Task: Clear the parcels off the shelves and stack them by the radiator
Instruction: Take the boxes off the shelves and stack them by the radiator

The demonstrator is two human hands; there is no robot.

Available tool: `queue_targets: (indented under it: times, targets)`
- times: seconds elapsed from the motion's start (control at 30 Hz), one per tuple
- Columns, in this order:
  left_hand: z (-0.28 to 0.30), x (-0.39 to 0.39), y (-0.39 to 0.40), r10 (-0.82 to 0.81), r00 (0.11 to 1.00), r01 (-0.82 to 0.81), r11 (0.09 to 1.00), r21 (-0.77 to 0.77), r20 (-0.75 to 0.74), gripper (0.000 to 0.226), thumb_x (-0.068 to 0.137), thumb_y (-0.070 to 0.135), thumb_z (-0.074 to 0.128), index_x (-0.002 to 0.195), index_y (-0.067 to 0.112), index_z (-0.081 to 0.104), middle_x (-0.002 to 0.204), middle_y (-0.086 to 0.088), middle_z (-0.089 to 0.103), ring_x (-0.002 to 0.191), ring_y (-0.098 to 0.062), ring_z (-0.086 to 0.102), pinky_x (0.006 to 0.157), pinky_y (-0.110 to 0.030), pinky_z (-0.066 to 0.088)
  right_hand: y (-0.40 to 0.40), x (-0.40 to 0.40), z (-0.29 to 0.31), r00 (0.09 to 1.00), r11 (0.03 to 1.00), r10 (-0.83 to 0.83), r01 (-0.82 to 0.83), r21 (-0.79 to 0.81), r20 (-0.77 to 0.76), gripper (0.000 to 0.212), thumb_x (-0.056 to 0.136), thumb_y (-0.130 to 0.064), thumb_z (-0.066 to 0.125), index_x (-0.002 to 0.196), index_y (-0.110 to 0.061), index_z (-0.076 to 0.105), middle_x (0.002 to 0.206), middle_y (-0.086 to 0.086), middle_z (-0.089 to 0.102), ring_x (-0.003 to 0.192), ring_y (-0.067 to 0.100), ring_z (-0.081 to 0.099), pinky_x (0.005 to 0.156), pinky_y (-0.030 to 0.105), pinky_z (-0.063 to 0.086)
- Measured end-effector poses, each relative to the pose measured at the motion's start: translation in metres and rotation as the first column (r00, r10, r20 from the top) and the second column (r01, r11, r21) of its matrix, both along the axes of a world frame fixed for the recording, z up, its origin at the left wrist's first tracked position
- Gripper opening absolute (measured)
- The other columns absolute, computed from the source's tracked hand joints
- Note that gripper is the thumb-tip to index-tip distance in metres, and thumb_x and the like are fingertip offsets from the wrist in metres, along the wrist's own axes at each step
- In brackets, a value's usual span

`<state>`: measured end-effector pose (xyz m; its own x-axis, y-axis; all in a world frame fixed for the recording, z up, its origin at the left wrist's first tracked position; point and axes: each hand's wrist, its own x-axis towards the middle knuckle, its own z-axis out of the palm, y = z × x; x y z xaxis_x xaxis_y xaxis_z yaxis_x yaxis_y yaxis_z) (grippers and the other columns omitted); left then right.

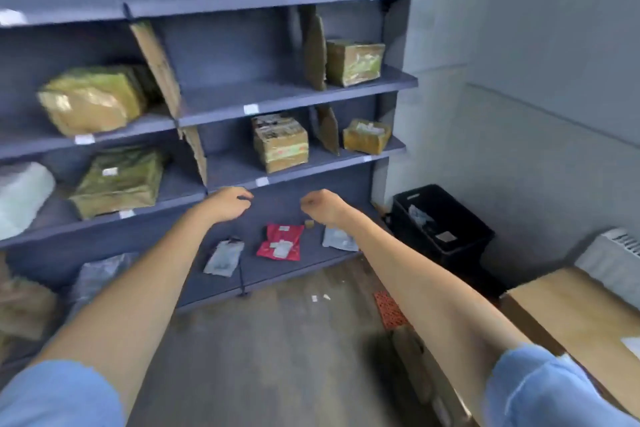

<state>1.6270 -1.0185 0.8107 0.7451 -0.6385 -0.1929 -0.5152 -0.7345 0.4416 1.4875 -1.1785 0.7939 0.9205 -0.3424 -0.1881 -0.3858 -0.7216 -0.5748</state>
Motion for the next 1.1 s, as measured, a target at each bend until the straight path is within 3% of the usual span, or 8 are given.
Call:
queue_targets:
  times: [0.13,0.23,0.33,0.47,0.53,0.63,0.9,1.1]
  targets:
    - [0.039,0.045,0.141,0.202,0.979,-0.202,0.974,-0.104,-0.011,0.036,0.096,0.01,0.045,0.131,0.001,0.051,0.127,-0.015,0.055,0.103,-0.015,0.048,0.064,0.002,0.037,0.122,0.082,0.055,0.963,0.977,0.211,-0.214,0.002,0.169,0.033,0.097,-0.014,0.041,0.105,0.005,0.066,0.112,0.02,0.064,0.106,0.034,0.056,0.088,0.029,0.042]
    - [0.045,0.066,0.237,0.346,0.938,-0.343,0.926,-0.16,-0.007,0.038,0.098,0.016,0.043,0.134,0.007,0.049,0.142,-0.007,0.045,0.127,-0.022,0.044,0.094,-0.02,0.037,0.201,0.137,0.079,0.911,0.929,0.364,-0.37,-0.004,0.192,0.033,0.096,-0.015,0.042,0.113,0.003,0.064,0.115,0.015,0.063,0.106,0.026,0.055,0.089,0.029,0.04]
    - [0.031,0.091,0.324,0.459,0.888,-0.456,0.877,-0.152,-0.023,0.037,0.098,0.014,0.043,0.134,0.005,0.049,0.146,-0.009,0.04,0.132,-0.025,0.039,0.103,-0.027,0.032,0.269,0.194,0.077,0.865,0.878,0.47,-0.478,0.007,0.176,0.034,0.096,-0.014,0.042,0.11,0.01,0.062,0.096,0.017,0.057,0.086,0.023,0.049,0.075,0.024,0.041]
    - [0.02,0.14,0.413,0.568,0.82,-0.572,0.812,-0.116,-0.068,0.037,0.098,0.014,0.043,0.134,0.005,0.049,0.146,-0.01,0.041,0.132,-0.025,0.04,0.103,-0.027,0.032,0.343,0.278,0.064,0.833,0.843,0.531,-0.537,-0.001,0.158,0.038,0.094,-0.012,0.041,0.117,0.015,0.052,0.125,0.03,0.054,0.118,0.041,0.049,0.098,0.041,0.042]
    - [0.02,0.174,0.449,0.612,0.787,-0.616,0.773,-0.149,-0.08,0.036,0.098,0.016,0.045,0.133,0.007,0.051,0.144,-0.009,0.043,0.13,-0.024,0.042,0.1,-0.026,0.034,0.376,0.324,0.062,0.812,0.824,0.557,-0.566,0.001,0.175,0.038,0.094,-0.015,0.042,0.116,0.014,0.053,0.124,0.029,0.055,0.118,0.04,0.05,0.101,0.046,0.041]
    - [0.03,0.218,0.497,0.647,0.757,-0.653,0.744,-0.144,-0.09,0.034,0.098,0.021,0.046,0.129,0.013,0.056,0.14,-0.005,0.048,0.12,-0.019,0.047,0.094,-0.026,0.037,0.428,0.393,0.07,0.79,0.802,0.582,-0.597,0.023,0.194,0.037,0.094,-0.017,0.045,0.114,0.011,0.058,0.126,0.022,0.058,0.118,0.034,0.053,0.096,0.035,0.043]
    - [0.041,0.314,0.657,0.751,0.659,-0.749,0.652,-0.119,-0.036,0.032,0.095,0.007,0.048,0.125,-0.001,0.056,0.137,-0.017,0.05,0.129,-0.031,0.045,0.11,-0.033,0.03,0.601,0.524,0.077,0.676,0.677,0.721,-0.734,0.052,0.151,0.033,0.094,-0.012,0.043,0.11,0.009,0.062,0.123,0.02,0.06,0.116,0.033,0.053,0.098,0.038,0.042]
    - [0.018,0.354,0.798,0.802,0.591,-0.805,0.579,-0.127,-0.091,0.036,0.094,-0.001,0.047,0.129,-0.006,0.049,0.141,-0.019,0.044,0.131,-0.032,0.042,0.108,-0.033,0.028,0.75,0.59,0.058,0.609,0.612,0.781,-0.79,0.022,0.142,0.031,0.094,-0.016,0.044,0.11,0.001,0.065,0.121,0.016,0.063,0.112,0.031,0.056,0.095,0.04,0.045]
